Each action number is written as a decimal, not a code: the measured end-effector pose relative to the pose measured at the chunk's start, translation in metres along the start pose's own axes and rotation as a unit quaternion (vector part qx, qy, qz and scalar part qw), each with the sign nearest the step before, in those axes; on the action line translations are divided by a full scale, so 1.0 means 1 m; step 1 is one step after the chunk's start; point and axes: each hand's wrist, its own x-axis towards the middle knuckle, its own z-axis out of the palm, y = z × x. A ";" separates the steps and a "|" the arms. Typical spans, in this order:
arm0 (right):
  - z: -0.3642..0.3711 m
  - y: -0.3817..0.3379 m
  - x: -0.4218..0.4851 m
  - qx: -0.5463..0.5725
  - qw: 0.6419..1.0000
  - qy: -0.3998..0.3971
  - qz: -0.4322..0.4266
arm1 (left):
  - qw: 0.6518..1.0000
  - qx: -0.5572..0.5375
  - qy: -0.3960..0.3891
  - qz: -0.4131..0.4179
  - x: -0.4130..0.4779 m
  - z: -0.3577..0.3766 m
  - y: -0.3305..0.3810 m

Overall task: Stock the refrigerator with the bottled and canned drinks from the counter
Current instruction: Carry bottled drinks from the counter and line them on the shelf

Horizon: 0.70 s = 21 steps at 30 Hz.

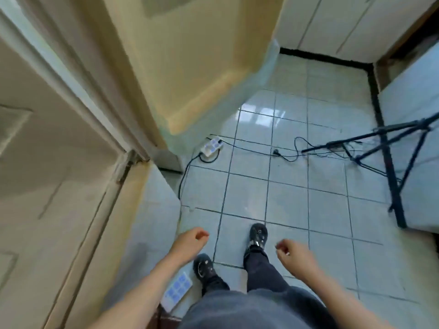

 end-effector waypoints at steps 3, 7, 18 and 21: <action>0.019 0.069 -0.022 0.041 0.994 -0.016 0.098 | 0.991 0.102 -0.079 -0.029 0.010 0.028 0.011; 0.036 0.142 -0.050 0.107 0.976 -0.016 0.190 | 0.980 0.150 -0.116 -0.054 0.018 0.065 0.034; 0.022 0.340 -0.098 0.279 0.936 -0.044 0.211 | 0.931 0.313 -0.183 -0.046 0.023 0.266 0.155; 0.014 0.408 -0.110 0.295 0.924 -0.060 0.237 | 0.907 0.371 -0.200 -0.006 0.023 0.334 0.202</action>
